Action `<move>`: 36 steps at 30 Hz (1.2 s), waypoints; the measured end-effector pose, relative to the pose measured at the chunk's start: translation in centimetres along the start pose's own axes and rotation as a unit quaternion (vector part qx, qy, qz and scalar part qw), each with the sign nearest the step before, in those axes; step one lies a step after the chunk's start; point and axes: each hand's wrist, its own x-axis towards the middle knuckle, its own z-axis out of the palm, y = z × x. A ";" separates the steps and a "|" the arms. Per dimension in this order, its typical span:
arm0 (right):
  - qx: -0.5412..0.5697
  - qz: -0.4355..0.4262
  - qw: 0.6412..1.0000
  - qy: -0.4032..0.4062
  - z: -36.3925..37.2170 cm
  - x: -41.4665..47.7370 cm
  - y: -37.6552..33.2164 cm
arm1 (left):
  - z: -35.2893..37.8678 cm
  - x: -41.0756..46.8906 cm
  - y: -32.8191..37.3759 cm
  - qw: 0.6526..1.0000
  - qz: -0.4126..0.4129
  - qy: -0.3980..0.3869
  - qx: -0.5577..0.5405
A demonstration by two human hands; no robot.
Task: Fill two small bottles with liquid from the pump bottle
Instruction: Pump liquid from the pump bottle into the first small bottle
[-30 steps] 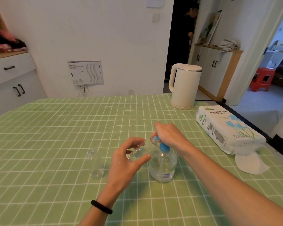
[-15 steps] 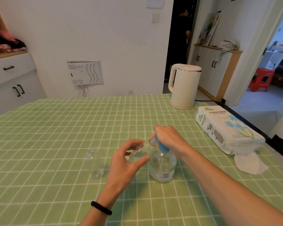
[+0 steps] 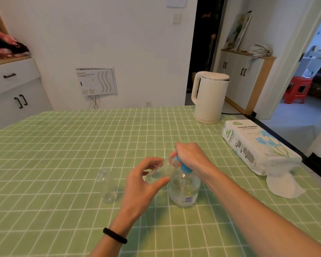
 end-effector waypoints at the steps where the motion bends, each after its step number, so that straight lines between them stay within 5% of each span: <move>1: -0.003 -0.004 1.000 0.005 0.1 0.0 0.1 | 0.0 -0.1 -0.1 1.000 0.001 0.000 0.000; 18: 0.026 -0.033 0.998 -0.050 -1.0 -0.3 -0.9 | -0.3 0.3 0.5 1.000 0.013 0.003 -0.012; 36: -0.002 -0.051 0.999 -0.007 -0.7 -0.6 -0.4 | -0.1 0.0 0.1 1.000 0.005 0.002 0.005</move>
